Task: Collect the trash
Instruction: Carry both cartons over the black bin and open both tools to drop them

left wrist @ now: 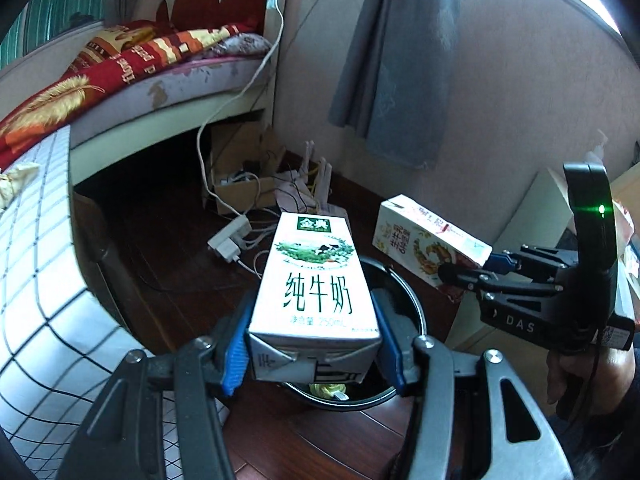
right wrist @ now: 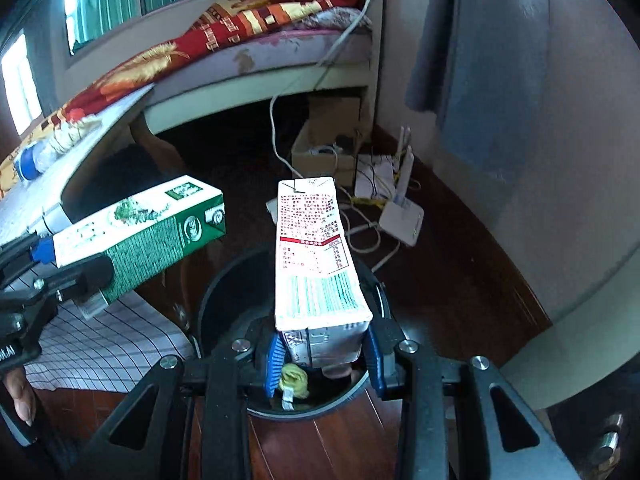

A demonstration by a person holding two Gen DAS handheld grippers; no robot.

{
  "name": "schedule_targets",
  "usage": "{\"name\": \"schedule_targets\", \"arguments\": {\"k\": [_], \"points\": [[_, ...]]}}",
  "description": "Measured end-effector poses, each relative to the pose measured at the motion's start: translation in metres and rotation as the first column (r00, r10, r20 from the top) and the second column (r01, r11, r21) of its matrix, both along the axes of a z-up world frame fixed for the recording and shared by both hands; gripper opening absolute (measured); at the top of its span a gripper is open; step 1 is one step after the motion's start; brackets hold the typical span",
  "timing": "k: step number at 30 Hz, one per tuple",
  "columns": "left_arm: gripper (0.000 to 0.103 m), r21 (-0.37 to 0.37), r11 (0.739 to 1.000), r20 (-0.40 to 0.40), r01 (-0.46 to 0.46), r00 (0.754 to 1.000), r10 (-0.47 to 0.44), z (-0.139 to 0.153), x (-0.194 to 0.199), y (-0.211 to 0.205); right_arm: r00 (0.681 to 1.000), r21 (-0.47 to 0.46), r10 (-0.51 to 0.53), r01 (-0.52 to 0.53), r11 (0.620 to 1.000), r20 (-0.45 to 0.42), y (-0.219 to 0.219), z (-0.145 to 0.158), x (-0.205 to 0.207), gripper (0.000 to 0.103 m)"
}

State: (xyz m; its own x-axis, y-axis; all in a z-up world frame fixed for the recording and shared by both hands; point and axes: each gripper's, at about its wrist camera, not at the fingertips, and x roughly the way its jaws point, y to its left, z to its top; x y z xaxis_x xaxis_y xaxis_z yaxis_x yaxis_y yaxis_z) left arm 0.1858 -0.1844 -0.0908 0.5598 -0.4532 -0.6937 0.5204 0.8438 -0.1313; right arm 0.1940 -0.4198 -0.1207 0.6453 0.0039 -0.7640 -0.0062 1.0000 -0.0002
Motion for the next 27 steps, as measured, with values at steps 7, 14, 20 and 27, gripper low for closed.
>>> {"name": "schedule_targets", "arguments": {"k": [7, 14, 20, 27], "points": [[0.056, 0.036, 0.999, -0.058, 0.030, 0.998, -0.028, -0.026, 0.009, -0.016, 0.998, 0.010, 0.009, -0.009, 1.000, -0.058, -0.008, -0.030, 0.008, 0.036], [0.056, 0.053, 0.998, -0.093, 0.039, 0.995, -0.034, -0.041, 0.018, -0.022, 0.992, 0.020, 0.045, -0.043, 0.999, -0.118, -0.004, -0.058, 0.023, 0.036], [0.056, 0.071, 0.997, -0.126, 0.044, 0.991, -0.035, -0.053, 0.029, -0.023, 0.982, 0.010, 0.091, -0.091, 0.996, -0.163, 0.007, -0.076, 0.032, 0.036], [0.057, 0.081, 0.994, -0.176, 0.071, 0.983, -0.056, -0.068, 0.036, -0.030, 0.976, 0.005, 0.111, -0.112, 0.994, -0.188, 0.010, -0.085, 0.042, 0.037]]}}
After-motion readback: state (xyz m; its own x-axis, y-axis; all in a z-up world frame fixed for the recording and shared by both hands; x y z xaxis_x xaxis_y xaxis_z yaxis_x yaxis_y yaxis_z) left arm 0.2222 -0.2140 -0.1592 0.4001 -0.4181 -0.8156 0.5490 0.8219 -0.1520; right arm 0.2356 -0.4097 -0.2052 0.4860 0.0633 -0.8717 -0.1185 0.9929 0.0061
